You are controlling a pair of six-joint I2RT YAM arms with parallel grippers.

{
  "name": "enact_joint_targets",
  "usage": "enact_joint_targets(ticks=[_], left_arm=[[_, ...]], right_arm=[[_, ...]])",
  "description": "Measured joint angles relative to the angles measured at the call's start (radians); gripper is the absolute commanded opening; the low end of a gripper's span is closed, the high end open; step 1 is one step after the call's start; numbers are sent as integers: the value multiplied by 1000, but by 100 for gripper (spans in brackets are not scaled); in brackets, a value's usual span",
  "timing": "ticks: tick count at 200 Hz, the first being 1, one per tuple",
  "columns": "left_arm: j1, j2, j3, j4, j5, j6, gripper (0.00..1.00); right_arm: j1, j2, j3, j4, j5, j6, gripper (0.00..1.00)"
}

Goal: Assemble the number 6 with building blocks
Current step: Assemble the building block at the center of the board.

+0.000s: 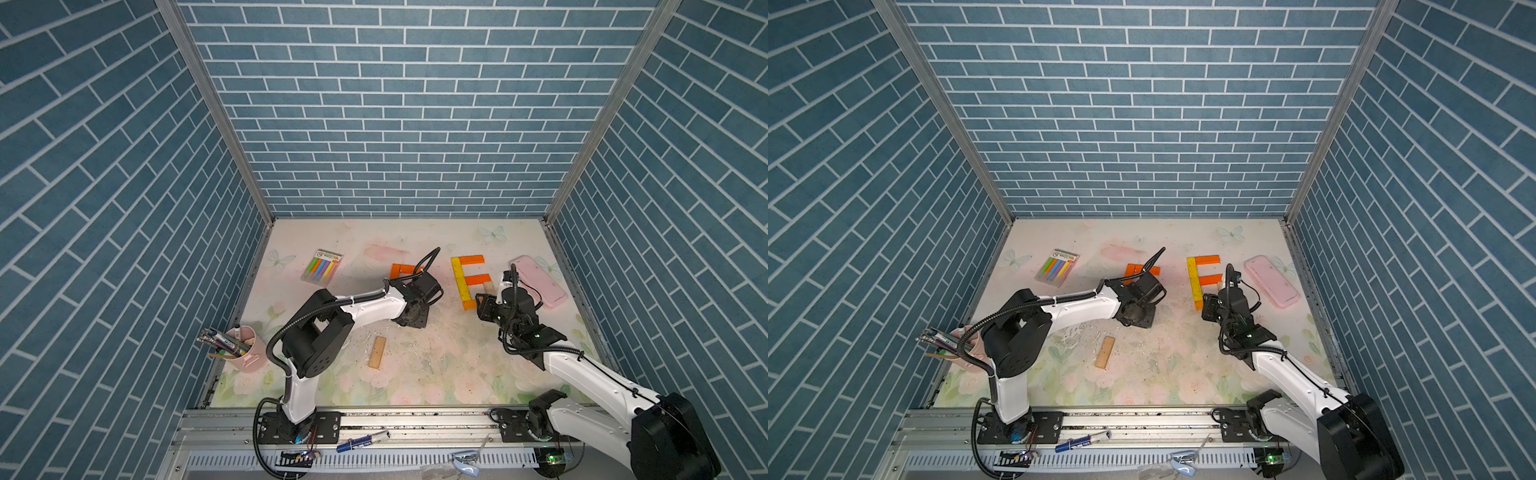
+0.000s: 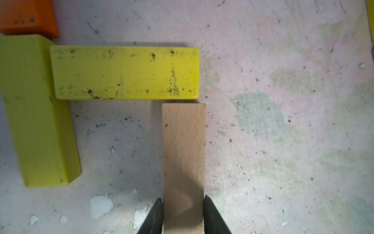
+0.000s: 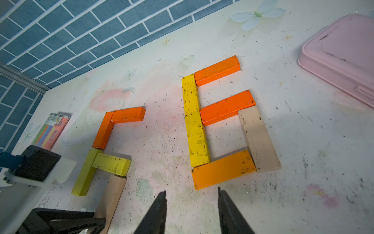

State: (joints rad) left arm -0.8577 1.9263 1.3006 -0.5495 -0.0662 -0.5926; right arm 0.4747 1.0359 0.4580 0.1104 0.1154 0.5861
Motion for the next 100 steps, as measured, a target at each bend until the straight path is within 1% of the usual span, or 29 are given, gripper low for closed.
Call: enact_joint_targets(ticks=[17, 28, 49, 73, 100], left_arm=[[0, -4, 7, -10, -5, -1, 46], [1, -16, 8, -21, -13, -4, 52], [2, -67, 7, -45, -31, -7, 62], [5, -172, -8, -61, -53, -7, 67], [14, -303, -76, -74, -72, -15, 71]], right_arm=[[0, 0, 0, -2, 0, 0, 44], [0, 0, 0, -6, 0, 0, 44], [0, 0, 1, -28, 0, 0, 45], [-1, 0, 7, -55, -1, -4, 46], [-2, 21, 42, -92, -27, -8, 47]])
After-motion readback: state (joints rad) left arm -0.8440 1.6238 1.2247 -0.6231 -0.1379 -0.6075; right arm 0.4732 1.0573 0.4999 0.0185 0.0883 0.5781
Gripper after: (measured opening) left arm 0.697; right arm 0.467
